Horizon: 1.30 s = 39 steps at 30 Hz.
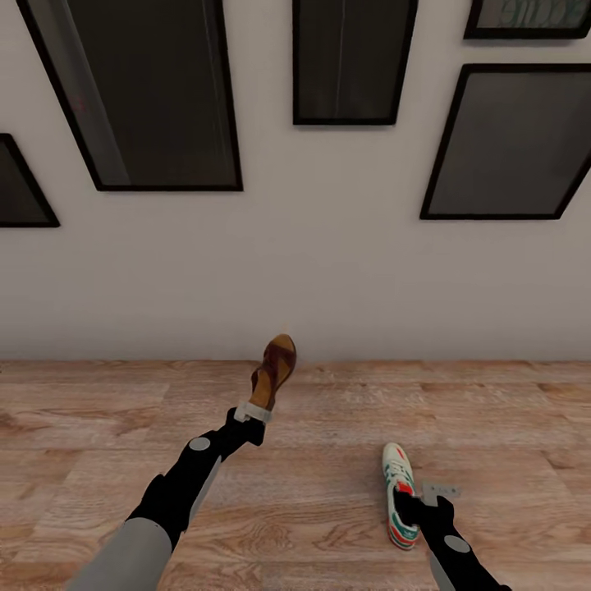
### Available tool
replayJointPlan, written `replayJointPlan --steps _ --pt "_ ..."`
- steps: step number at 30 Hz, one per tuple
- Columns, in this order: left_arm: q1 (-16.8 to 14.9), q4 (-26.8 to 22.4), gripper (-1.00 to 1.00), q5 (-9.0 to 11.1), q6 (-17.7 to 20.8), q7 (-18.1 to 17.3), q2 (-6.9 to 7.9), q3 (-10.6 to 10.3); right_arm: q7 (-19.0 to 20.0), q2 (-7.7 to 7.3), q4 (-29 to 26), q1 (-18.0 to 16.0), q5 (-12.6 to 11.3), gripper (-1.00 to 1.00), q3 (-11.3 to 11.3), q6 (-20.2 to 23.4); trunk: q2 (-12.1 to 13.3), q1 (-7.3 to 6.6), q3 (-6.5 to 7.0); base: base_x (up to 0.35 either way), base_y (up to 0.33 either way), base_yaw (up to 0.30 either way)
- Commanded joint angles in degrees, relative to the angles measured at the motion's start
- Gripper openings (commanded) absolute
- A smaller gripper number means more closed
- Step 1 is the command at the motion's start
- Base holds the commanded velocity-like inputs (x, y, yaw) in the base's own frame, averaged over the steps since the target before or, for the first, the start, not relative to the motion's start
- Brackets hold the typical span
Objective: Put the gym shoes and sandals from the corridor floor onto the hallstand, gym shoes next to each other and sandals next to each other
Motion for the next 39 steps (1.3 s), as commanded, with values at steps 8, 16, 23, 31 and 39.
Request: replayJointPlan --steps 8,16,23,31,39 --pt "0.1 0.2 -1.00 -0.4 0.2 -0.4 0.05 0.0 -0.1 0.00 0.0 0.0 0.0 1.00 0.0 -0.3 -3.2 1.75 -2.21 0.000 0.000 0.078" --pt "0.4 0.3 -1.00 -0.4 0.1 -0.4 0.09 0.0 -0.1 -0.08 -0.1 0.0 0.0 1.00 -0.2 -0.6 -5.7 3.12 -4.45 0.000 0.000 0.026" --pt "0.5 0.3 -1.00 -0.4 0.1 -0.5 0.10 0.0 -0.1 -0.45 0.1 0.0 0.1 1.00 -1.8 -5.3 -5.8 3.30 -6.63 0.000 0.000 0.002" --pt "0.5 0.3 -1.00 -0.4 0.1 -0.5 0.11 0.0 -0.1 -0.58 0.3 0.0 0.1 1.00 -2.5 -9.4 -5.8 3.38 -7.69 0.000 0.000 0.000" --pt "0.6 0.3 -1.00 -0.4 0.1 -0.5 0.11 0.0 -0.1 -0.55 0.3 0.0 0.2 1.00 -2.5 -9.8 -5.9 3.45 -8.42 0.000 0.000 0.000"
